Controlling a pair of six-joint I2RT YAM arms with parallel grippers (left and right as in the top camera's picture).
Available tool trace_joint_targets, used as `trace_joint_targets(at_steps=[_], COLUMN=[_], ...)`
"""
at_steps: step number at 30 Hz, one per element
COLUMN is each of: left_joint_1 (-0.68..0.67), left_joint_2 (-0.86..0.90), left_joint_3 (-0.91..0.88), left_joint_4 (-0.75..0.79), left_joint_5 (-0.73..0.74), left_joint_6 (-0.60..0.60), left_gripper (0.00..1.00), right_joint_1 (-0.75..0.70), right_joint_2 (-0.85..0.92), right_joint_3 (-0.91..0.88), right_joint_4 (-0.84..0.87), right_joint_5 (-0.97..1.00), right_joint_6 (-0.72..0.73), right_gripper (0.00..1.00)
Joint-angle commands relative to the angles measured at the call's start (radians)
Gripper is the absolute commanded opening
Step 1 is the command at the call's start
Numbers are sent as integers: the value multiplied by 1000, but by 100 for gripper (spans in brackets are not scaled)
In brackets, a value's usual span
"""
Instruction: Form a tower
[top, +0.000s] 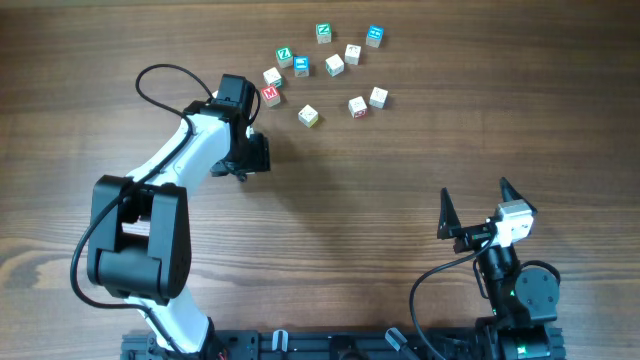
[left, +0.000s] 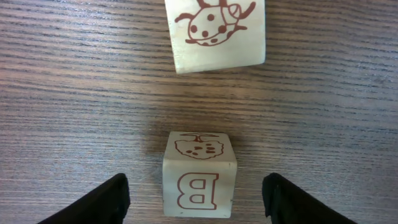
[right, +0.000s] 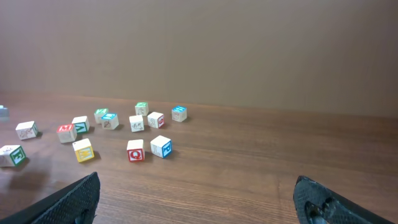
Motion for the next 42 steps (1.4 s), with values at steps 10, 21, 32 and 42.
trace_joint_targets(at_steps=[10, 21, 32, 42], left_joint_1=[-4, -4, -3, -3], left_joint_2=[11, -167, -211, -177], left_joint_3=[-8, -8, -8, -9], left_joint_4=[-2, 26, 172, 188], left_joint_5=[-49, -72, -73, -73], left_joint_6=[6, 5, 6, 6], left_gripper=[92, 97, 98, 100], right_joint_1=[-3, -3, -3, -3], right_joint_2=[-2, -2, -2, -2], right_joint_3=[-1, -1, -1, -1], right_joint_4=[5, 6, 5, 6], right_joint_5=[-16, -16, -16, -16], right_joint_6=[-14, -14, -14, -14], right_gripper=[100, 100, 100, 100])
